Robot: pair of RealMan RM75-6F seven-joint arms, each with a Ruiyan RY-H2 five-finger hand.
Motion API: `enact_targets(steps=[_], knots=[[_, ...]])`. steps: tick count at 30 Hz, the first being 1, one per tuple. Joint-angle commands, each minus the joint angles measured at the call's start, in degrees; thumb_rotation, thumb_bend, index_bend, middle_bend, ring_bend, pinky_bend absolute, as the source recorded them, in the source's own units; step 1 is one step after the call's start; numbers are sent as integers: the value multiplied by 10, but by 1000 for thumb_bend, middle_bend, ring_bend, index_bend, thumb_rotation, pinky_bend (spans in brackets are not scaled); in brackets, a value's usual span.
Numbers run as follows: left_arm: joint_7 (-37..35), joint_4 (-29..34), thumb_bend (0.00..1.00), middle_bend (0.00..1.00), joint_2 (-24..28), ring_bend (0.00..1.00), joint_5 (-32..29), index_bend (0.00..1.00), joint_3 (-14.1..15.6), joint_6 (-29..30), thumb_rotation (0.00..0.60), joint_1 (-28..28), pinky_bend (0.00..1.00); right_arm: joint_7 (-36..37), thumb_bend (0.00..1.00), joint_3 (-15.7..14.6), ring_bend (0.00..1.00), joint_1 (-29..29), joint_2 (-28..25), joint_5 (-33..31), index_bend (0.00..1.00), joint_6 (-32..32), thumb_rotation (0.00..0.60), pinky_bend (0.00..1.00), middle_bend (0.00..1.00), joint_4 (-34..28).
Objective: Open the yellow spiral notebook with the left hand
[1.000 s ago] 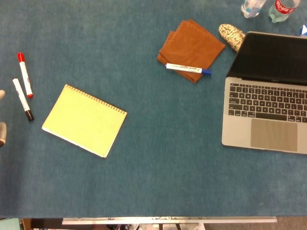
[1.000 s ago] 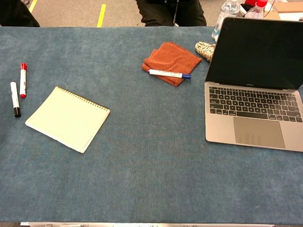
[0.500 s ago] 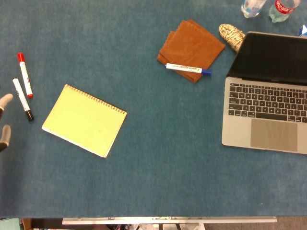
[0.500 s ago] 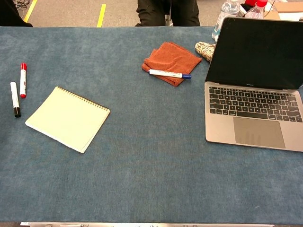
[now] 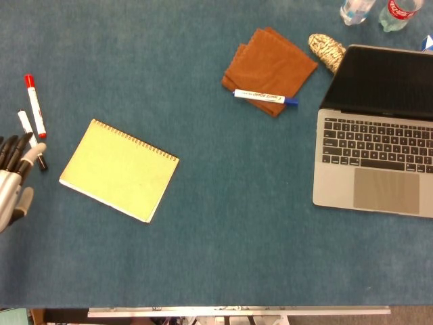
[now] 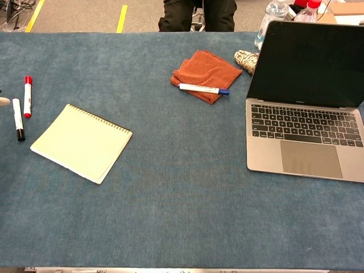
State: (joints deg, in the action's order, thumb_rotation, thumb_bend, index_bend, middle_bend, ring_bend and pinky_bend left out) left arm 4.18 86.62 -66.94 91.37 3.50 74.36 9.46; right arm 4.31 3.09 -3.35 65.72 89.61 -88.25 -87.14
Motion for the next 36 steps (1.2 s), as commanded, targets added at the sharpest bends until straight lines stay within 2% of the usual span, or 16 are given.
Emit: enact_targets(steps=[1, 10, 17, 36], knots=[[2, -4, 427, 0, 3, 0, 12, 77, 8, -17, 600, 13, 0, 0, 190, 0, 99, 0, 0, 0, 138, 0, 600, 178, 175, -1], [11, -26, 301, 0, -9, 0, 42, 0, 21, -66, 600, 53, 0, -1, 189, -1, 99, 0, -4, 2, 138, 0, 600, 178, 176, -5], [4, -67, 296, 0, -33, 0, 57, 0, 27, -95, 600, 81, 0, -1, 188, -4, 99, 2, -4, 2, 138, 0, 600, 178, 175, -5], [-53, -178, 295, 0, -97, 0, 49, 0, 38, -111, 600, 100, 0, 0, 188, -6, 99, 7, -7, 2, 138, -4, 600, 177, 176, -7]])
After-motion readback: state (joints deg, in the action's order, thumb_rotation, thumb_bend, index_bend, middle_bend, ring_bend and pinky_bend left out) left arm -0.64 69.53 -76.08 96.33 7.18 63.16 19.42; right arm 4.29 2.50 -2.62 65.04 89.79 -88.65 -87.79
